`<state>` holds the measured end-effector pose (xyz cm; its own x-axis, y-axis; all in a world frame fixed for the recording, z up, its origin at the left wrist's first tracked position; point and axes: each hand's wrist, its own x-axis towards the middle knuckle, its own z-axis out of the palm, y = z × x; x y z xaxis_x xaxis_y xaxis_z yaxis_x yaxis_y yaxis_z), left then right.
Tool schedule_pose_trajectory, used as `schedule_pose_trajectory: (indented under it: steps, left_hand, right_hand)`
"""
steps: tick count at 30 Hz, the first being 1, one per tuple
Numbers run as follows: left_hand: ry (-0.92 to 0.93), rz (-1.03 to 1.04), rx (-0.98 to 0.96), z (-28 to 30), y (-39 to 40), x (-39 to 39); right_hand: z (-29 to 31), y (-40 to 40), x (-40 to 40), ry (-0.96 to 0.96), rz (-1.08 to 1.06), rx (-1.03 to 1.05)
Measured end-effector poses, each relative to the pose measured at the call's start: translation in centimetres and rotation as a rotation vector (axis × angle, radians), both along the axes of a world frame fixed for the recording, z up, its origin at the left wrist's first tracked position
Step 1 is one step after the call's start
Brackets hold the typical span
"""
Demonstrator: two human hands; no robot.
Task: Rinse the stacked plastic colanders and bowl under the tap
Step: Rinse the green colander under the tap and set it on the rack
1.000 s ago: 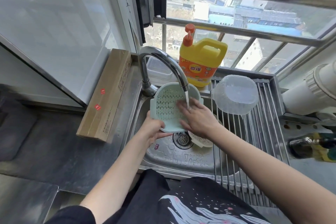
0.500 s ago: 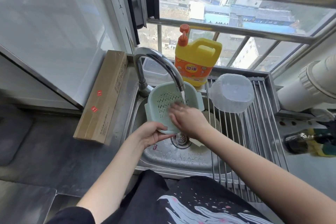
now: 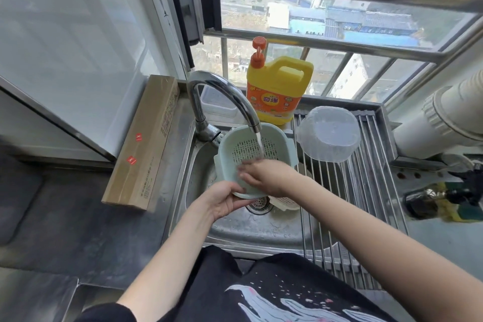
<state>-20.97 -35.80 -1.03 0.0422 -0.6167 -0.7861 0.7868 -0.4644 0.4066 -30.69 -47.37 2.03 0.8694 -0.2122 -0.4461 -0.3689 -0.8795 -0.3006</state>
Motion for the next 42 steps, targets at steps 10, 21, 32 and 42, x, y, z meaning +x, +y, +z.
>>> schedule_pose_trajectory:
  steps: [10,21,32,42]
  left_hand:
    - [-0.131,-0.067,0.147,0.4,0.7,-1.0]
    - [-0.372,0.112,0.181,0.6,-1.4,-0.3]
    - [-0.297,0.228,0.120,-1.0,-3.7,-1.8]
    - [0.044,0.105,0.073,-0.9,-1.2,-1.1]
  right_hand:
    - [-3.1,-0.1,-0.5,0.084,0.222,-0.024]
    - [-2.7,-0.2,0.3,0.211,-0.189,-0.570]
    - [-1.2,1.4,-1.8,0.320,-0.162,-0.293]
    - [0.0,-1.1,-5.0,0.005,0.228,-0.450]
